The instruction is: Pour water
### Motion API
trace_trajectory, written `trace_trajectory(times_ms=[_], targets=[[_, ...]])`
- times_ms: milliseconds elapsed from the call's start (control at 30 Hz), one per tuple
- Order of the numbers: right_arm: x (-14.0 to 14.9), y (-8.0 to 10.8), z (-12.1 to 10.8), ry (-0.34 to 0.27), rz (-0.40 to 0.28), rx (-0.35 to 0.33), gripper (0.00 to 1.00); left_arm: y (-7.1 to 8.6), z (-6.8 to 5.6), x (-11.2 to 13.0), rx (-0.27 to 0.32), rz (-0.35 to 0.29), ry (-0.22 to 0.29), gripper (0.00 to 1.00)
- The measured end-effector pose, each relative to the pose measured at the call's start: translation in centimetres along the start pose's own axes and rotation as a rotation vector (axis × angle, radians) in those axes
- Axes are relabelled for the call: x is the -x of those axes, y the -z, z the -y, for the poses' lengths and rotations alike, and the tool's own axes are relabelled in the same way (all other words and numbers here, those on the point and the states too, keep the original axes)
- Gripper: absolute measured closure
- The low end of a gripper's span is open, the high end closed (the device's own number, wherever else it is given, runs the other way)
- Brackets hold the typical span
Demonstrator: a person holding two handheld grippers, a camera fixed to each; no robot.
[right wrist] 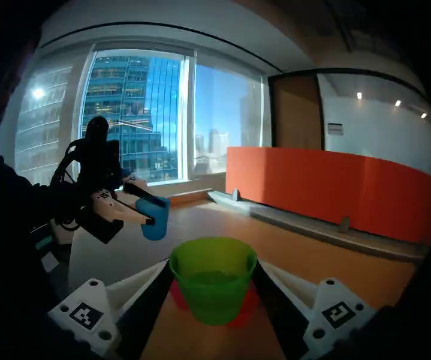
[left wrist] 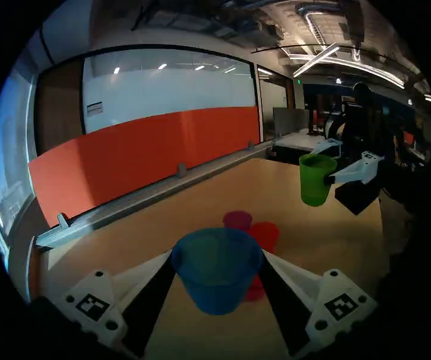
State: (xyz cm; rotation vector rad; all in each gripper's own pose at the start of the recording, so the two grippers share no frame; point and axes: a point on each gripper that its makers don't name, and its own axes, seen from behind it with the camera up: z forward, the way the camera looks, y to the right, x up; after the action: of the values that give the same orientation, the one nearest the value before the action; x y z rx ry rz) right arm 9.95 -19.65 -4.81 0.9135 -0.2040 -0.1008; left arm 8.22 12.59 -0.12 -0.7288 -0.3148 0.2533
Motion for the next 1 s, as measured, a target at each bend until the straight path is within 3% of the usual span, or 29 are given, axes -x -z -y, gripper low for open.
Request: trace_trajectory(times_ms=[367, 1000], targets=[[3.4, -0.4, -0.5, 0.014, 0.128, -0.032, 0.09, -1.4, -0.3, 3.4, 0.027, 0.118, -0.053, 0.11], [10.1, -1.4, -1.2, 0.031, 0.338, -0.087, 0.08, -4.4, 0.3, 9.2, 0.092, 0.319, -0.106, 0.1]])
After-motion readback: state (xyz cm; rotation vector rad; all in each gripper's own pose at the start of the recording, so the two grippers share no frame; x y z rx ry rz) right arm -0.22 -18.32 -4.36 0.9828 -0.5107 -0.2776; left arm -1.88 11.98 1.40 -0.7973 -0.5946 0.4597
